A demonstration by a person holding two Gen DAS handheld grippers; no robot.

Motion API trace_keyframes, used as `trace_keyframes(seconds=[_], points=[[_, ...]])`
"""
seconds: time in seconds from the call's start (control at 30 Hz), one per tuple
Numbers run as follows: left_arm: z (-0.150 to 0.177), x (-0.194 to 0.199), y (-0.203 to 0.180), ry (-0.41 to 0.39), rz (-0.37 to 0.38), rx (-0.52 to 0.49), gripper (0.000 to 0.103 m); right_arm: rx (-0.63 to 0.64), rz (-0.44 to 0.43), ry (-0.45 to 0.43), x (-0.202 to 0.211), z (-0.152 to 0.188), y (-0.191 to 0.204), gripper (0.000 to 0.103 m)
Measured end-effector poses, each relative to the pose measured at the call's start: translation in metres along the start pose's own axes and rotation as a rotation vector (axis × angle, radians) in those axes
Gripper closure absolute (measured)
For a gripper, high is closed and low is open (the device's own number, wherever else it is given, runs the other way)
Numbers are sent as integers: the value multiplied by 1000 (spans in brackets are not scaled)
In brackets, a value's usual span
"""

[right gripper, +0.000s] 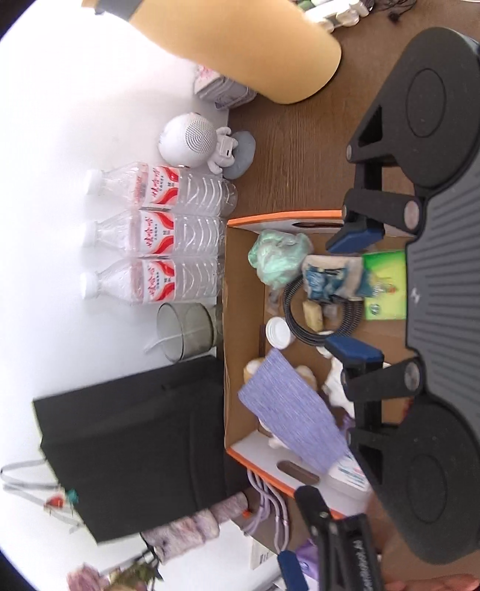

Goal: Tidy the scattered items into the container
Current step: 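Withdraw both tools from the box back toward the desk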

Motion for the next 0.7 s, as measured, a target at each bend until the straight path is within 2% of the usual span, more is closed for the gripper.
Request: trace_keyframes(seconds=[0.03, 0.1, 0.17, 0.27, 0.47, 0.6, 0.7], points=[[7, 13, 0, -47, 0, 5, 0, 21, 2, -44, 11, 10, 5, 51], [23, 38, 0, -149, 8, 13, 0, 64, 8, -163, 34, 31, 15, 42], [41, 60, 0, -239, 27, 19, 0, 96, 19, -285, 54, 53, 24, 38], [64, 81, -1, -276, 62, 37, 0, 121, 24, -399, 72, 85, 34, 35], [120, 119, 5, -273, 69, 69, 0, 61, -7, -387, 83, 140, 45, 34], [185, 145, 2, -241, 103, 83, 0, 58, -1, -387, 94, 200, 51, 29], [241, 152, -2, -198, 84, 67, 0, 56, -9, -362, 96, 253, 50, 26]])
Point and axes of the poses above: each gripper's, at about its wrist camera, not at the fingertips, and x roughly against the way its jaws point, y to its left, z to its underside, the point moved 7 cm from there along -x, roughly the way its jaws point, and after that the axes turned 14 degrees about y, right-handed, at the moved point
